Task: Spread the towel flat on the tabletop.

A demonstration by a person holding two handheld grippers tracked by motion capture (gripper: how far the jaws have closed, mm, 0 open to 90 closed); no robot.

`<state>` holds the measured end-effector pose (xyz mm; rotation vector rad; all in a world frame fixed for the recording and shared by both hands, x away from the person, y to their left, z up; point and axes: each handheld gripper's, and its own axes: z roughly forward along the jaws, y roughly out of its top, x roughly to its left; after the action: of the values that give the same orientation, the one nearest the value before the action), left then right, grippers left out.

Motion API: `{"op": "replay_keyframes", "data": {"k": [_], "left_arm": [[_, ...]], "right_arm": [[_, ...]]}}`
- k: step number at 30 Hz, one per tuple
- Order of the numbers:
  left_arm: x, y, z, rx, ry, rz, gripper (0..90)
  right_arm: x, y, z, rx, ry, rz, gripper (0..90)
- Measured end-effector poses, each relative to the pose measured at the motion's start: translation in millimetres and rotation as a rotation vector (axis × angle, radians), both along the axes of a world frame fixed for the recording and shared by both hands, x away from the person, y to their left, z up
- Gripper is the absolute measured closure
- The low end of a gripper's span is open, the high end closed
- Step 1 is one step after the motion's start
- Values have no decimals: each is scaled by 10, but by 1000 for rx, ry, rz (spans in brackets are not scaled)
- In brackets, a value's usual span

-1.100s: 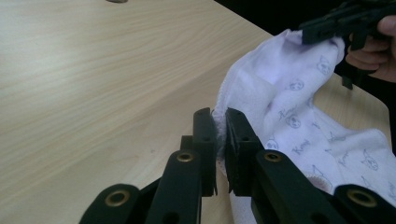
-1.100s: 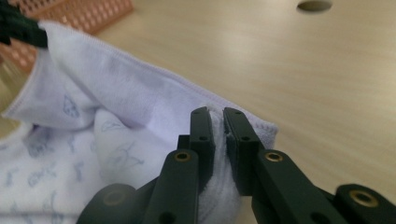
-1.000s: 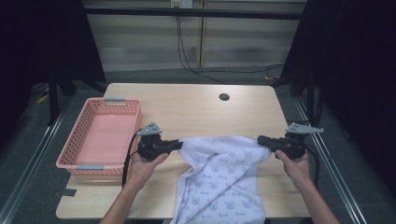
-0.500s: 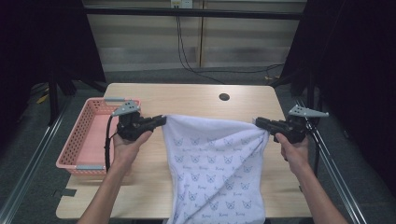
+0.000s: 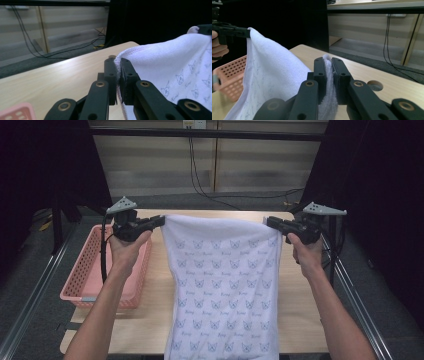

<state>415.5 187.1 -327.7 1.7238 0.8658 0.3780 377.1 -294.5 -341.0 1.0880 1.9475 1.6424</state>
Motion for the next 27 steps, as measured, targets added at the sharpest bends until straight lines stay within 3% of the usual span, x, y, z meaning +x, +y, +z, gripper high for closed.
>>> {"op": "replay_keyframes", "data": {"k": [1,3,4,5,6,7,8,10,15,16,17,19,21,22,23,25,27], "left_arm": [[76,-23,8,-7,1,9,853],[227,-91,4,41,7,35,837],[296,-119,-10,43,20,50,777],[397,-163,-64,42,54,63,640],[397,-163,-64,42,54,63,621],[419,-190,-100,49,60,73,621],[429,-220,-136,65,71,64,591],[412,-272,-218,80,91,43,579],[407,-282,-360,126,123,57,545],[411,-262,-356,143,120,95,541],[406,-195,-335,113,126,91,553],[373,-201,-325,119,129,89,554],[311,-230,-330,124,136,44,586],[264,-260,-343,130,133,45,616],[217,-284,-366,112,134,16,616],[91,-367,-430,119,148,-36,649],[-83,-431,-511,105,146,-108,695]], "right_arm": [[74,-5,-3,7,0,-12,831],[229,-14,-27,6,5,-31,830],[302,-18,-51,7,17,-37,825],[429,-41,-139,-24,53,-74,739],[429,-41,-139,-24,53,-74,739],[481,-63,-198,-46,75,-109,677],[511,-104,-259,-76,90,-154,672],[535,-244,-376,-56,121,-189,640],[345,-423,-545,-87,163,-187,633],[225,-423,-571,-88,166,-166,633],[165,-409,-585,-92,160,-158,632],[116,-391,-608,-91,166,-139,631],[26,-335,-680,-120,174,-110,619],[-49,-269,-794,-141,203,-80,612],[-49,-269,-794,-141,203,-80,612],[-128,-200,-912,-161,231,-57,605],[-278,-131,-1041,-172,245,-38,608]]}}
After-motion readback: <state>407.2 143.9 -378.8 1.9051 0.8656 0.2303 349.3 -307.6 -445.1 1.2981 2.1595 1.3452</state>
